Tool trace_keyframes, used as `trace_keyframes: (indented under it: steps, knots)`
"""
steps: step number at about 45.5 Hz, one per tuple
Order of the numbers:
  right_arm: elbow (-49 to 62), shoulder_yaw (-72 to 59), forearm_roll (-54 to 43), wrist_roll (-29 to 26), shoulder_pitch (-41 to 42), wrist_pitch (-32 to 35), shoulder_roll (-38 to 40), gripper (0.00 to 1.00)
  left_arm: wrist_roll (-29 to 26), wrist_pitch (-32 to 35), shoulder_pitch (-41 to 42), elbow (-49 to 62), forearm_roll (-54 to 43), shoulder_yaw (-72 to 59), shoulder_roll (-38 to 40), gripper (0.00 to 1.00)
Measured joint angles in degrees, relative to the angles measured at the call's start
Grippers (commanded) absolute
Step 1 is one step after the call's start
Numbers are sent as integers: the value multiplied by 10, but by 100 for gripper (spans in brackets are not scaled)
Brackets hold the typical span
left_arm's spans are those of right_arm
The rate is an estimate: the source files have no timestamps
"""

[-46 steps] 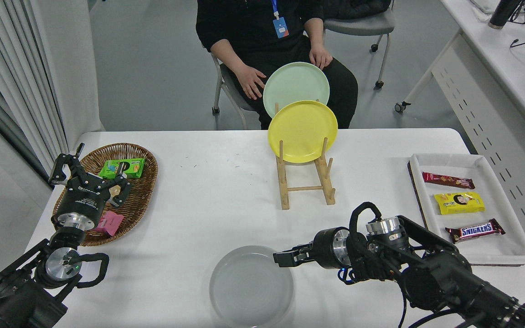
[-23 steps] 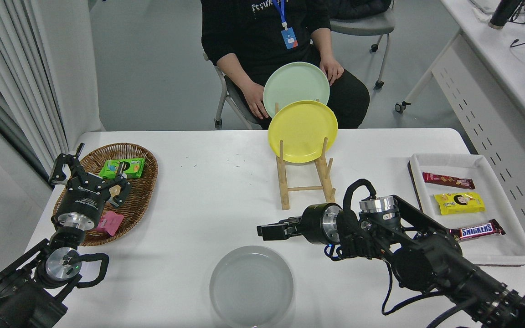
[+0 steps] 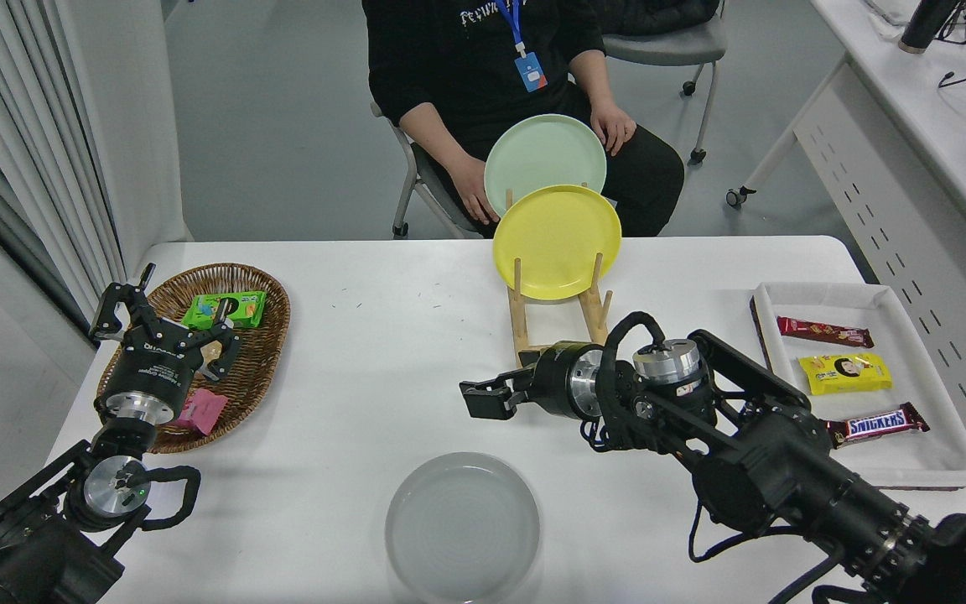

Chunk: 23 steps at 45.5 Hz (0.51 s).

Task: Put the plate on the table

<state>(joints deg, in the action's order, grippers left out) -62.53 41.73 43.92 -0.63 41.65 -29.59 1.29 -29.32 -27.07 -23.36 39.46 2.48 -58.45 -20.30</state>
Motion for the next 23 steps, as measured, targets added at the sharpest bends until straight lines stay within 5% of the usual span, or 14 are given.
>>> trace_keyframes:
  steps: [10,23]
  knots:
    - [4,-21,-179,0,11,155,12,100,0,0,0,0,0,0,0,98]
    - [6,-42,-321,2,15,240,79,100,0,0,0,0,0,0,0,98]
